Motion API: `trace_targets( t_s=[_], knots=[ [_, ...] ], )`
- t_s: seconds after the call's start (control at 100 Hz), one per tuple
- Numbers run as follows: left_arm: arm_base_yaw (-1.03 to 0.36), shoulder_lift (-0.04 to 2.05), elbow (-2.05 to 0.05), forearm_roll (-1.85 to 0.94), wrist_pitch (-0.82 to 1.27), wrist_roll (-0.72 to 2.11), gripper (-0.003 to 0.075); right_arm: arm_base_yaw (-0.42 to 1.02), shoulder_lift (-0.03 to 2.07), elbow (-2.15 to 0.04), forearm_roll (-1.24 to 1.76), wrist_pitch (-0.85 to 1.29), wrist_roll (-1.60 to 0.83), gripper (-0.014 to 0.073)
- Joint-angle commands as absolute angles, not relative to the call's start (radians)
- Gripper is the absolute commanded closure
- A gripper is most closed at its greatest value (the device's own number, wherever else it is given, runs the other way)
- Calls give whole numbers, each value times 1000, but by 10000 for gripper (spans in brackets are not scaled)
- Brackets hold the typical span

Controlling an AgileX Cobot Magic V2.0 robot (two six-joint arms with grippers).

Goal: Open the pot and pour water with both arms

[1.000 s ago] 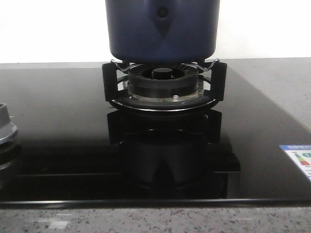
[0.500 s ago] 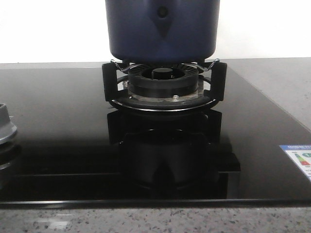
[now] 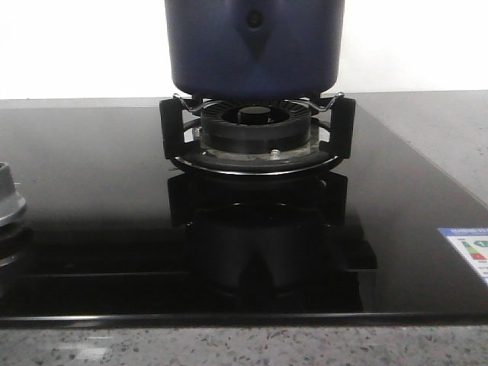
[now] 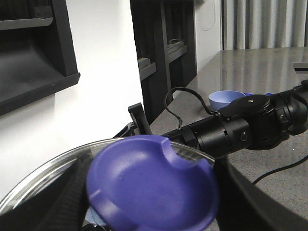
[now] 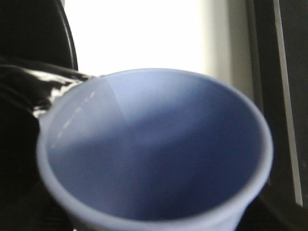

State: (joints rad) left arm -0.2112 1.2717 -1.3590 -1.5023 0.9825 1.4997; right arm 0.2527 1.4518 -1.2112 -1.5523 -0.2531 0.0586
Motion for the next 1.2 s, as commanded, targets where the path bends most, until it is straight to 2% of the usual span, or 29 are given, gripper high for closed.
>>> trace_targets(
  t_s=[0.0,0.2,0.44,0.85,1.19],
  knots=[
    [-209,1246,-1389,-1610,973,1493,472,251,1414,-1252,-1535,-231,55,376],
    [-209,1246,-1389,-1610,973,1493,472,251,1414,-1252,-1508,-220,55,376],
    [-209,1246,-1389,-1610,973,1493,472,251,1414,-1252,-1734,-225,36,376],
    [-209,1246,-1389,-1610,973,1493,472,251,1414,-1253,-1795,-217,27,376],
    [-209,1246,-1389,-1610,973,1493,472,283,1414,-1346,-1864,-212,25,376]
  ],
)
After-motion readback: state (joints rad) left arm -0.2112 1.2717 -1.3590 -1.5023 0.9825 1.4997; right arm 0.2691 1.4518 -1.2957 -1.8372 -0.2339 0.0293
